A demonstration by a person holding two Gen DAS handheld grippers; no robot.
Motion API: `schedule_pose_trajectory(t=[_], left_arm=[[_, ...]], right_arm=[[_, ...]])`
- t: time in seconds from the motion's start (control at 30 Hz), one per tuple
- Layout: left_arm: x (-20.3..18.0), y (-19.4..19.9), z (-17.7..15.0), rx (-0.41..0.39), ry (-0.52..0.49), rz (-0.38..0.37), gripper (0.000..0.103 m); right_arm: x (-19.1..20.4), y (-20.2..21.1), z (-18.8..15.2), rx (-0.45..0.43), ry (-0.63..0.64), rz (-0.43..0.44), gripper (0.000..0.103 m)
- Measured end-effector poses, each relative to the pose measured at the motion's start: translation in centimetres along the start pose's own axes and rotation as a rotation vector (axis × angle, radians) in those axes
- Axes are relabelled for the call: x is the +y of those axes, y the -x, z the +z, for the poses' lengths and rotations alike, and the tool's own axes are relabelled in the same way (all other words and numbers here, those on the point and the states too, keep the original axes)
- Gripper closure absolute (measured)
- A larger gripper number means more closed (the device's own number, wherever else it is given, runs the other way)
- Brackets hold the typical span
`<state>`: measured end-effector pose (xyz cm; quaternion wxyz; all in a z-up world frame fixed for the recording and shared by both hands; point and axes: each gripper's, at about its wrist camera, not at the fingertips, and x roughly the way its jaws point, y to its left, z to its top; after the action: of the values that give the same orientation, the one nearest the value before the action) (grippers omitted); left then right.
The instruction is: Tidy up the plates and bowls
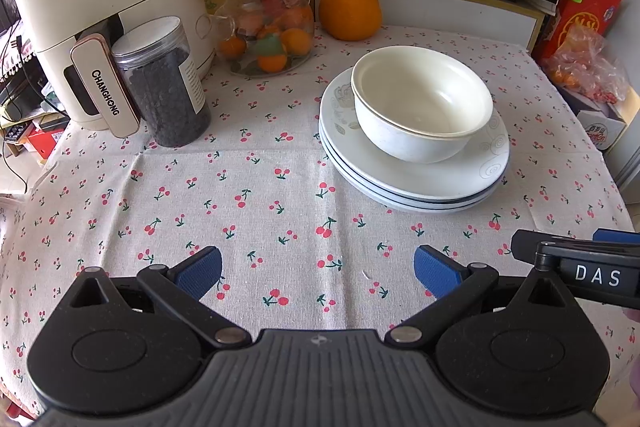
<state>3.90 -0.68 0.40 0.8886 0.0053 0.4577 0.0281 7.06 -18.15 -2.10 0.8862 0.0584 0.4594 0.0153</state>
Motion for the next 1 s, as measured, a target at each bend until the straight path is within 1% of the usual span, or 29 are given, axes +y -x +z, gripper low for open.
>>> schedule_pose_trajectory(t=[1.0], left_arm=[[-0.31, 0.02, 0.05, -0.002, 0.001, 0.002, 0.000]], right_arm=[[0.06, -0.05, 0.06, 0.002, 0.001, -0.001, 0.010]])
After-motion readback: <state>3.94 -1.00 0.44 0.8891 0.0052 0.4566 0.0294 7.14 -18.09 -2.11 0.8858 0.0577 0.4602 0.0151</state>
